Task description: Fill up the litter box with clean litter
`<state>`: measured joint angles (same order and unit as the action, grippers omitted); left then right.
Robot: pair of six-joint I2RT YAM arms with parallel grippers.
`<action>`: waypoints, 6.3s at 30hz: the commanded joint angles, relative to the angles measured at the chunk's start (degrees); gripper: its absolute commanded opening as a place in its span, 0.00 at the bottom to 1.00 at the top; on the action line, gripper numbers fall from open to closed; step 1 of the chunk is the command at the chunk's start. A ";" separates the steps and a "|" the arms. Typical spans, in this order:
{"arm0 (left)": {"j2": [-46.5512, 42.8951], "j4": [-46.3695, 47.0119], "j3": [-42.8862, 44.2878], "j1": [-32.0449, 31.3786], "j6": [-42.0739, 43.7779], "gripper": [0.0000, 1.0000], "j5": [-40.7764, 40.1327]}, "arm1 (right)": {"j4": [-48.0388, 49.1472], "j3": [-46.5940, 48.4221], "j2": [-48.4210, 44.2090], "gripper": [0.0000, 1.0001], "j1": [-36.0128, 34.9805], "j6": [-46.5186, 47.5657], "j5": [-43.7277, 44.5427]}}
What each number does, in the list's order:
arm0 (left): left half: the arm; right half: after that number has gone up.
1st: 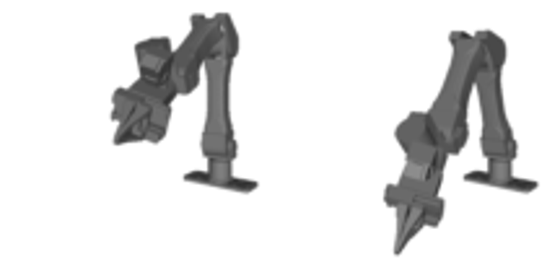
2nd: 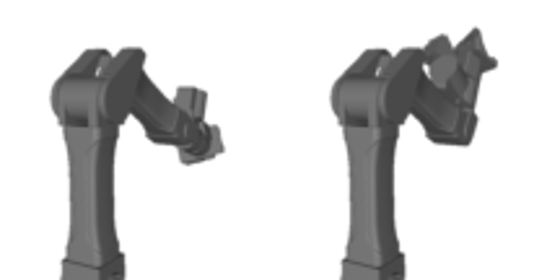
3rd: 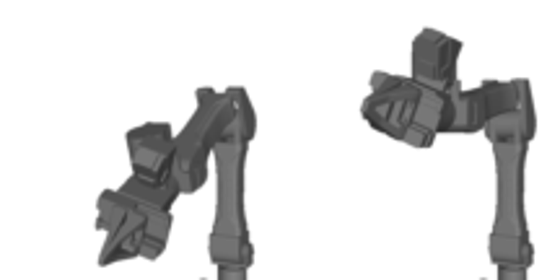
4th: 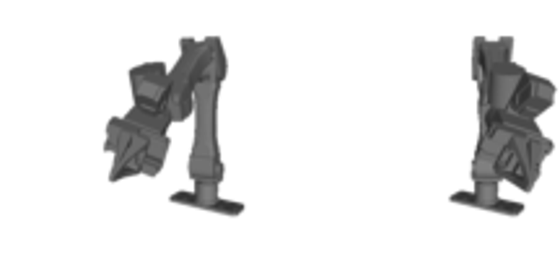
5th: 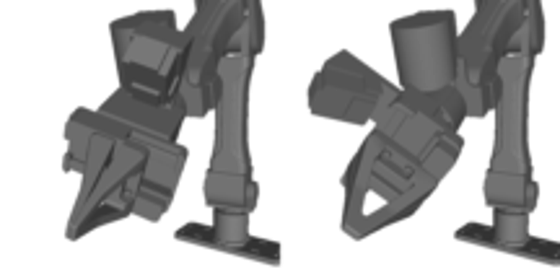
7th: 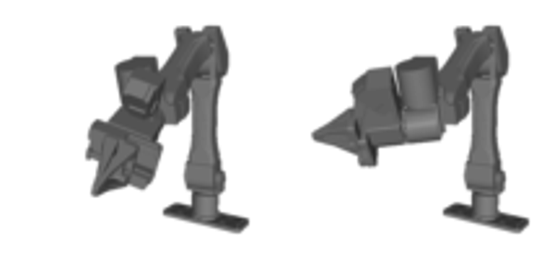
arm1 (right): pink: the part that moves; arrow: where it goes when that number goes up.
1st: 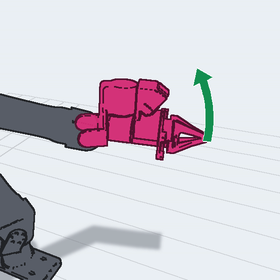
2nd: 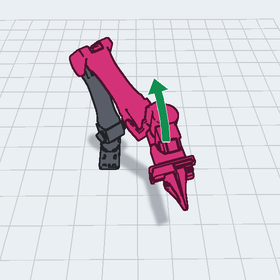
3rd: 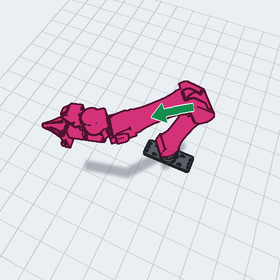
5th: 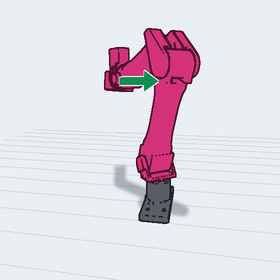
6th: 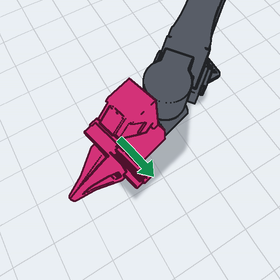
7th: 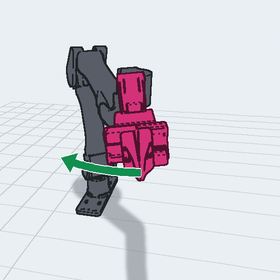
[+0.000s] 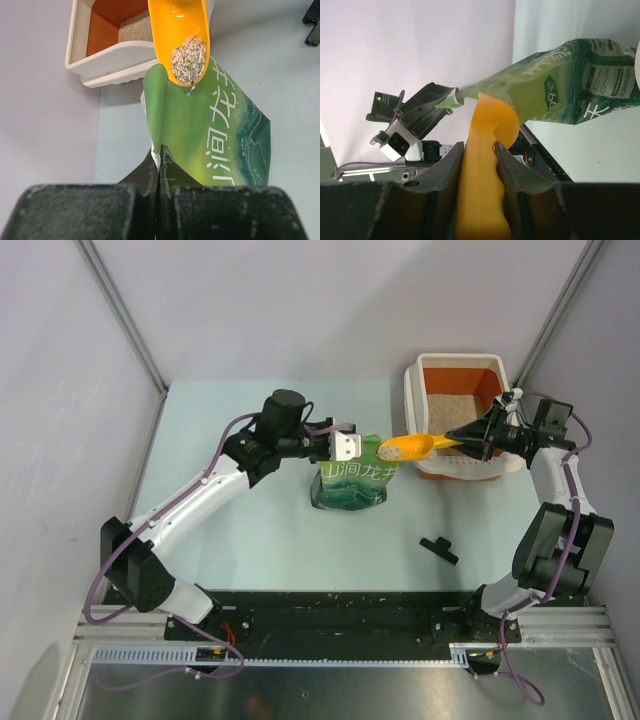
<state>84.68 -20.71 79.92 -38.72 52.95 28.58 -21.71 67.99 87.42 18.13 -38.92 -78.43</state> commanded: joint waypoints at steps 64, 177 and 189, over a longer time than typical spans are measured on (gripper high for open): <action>-9.01 6.30 -5.65 -2.59 -2.15 0.01 0.78 | 17.94 6.27 -3.57 0.00 -3.08 28.12 74.03; -8.22 7.96 -1.43 -2.59 -16.30 0.00 2.71 | -28.30 28.08 -3.57 0.00 -48.01 28.28 91.96; -8.75 8.76 -1.96 -2.59 -17.18 0.00 3.76 | -26.01 17.89 -1.11 0.00 -50.21 25.56 92.32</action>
<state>79.18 -17.54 73.95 -40.91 37.36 27.64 -48.90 88.55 84.53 -32.82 -12.16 9.63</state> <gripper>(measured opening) 0.004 0.319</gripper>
